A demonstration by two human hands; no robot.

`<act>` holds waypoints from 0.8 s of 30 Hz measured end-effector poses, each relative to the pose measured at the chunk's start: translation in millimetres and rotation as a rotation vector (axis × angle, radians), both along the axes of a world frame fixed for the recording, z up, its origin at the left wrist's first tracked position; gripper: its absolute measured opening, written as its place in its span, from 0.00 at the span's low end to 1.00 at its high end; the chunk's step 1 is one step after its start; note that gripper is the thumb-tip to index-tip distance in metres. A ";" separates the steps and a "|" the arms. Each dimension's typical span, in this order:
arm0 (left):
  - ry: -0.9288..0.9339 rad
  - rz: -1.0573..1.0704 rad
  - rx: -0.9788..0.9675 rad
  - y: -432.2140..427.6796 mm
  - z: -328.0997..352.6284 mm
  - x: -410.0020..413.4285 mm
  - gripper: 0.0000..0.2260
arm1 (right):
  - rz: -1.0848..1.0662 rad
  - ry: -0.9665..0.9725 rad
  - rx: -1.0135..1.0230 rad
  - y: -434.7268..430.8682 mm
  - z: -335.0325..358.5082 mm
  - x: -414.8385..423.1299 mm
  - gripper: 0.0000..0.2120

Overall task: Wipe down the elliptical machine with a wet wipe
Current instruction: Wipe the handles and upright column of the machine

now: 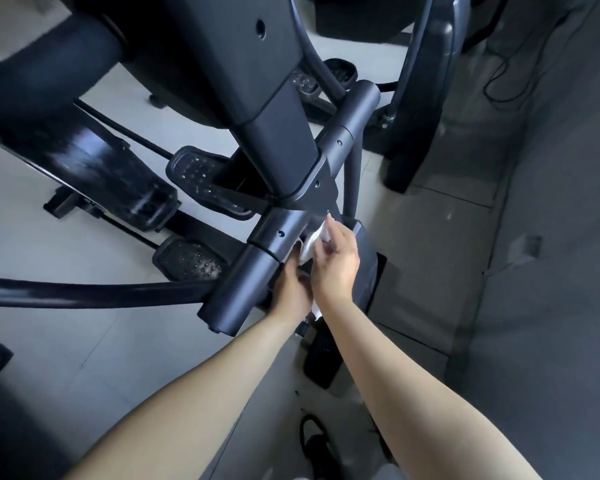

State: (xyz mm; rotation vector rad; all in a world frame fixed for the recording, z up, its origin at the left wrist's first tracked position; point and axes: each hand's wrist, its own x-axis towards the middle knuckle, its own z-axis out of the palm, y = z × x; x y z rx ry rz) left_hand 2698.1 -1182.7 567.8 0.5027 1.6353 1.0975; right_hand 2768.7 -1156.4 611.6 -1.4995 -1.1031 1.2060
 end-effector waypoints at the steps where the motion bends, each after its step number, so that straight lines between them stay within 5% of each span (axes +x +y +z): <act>1: -0.026 0.010 -0.010 -2.1 -1.0 1.0 0.17 | 0.003 0.020 0.017 -1.2 -1.7 -1.2 0.22; 6: 0.079 -0.102 -0.010 -4.9 1.8 -0.5 0.12 | -0.004 -0.063 -0.059 -0.9 -30.0 -2.2 0.18; 8: 0.272 -0.278 -0.011 -11.5 -1.1 -2.2 0.24 | -0.053 -0.115 -0.148 -1.1 -39.0 0.9 0.09; 12: 0.331 -0.310 -0.028 -10.4 -2.9 -4.4 0.31 | -0.128 -0.003 -0.219 -1.0 -46.5 3.5 0.17; 17: 0.299 -0.263 0.011 -11.8 4.3 3.2 0.25 | -0.066 0.025 -0.118 3.9 -35.7 10.3 0.21; 20: 0.099 -0.165 0.018 -7.2 9.9 5.5 0.33 | -0.086 0.148 -0.027 10.4 -25.6 14.8 0.16; 22: -0.084 -0.084 -0.005 -2.6 6.9 6.0 0.26 | -0.055 0.165 -0.010 21.9 -22.9 12.3 0.17; 24: -0.004 -0.121 0.026 -3.2 7.3 8.7 0.11 | -0.012 0.114 -0.057 29.9 -22.5 5.1 0.21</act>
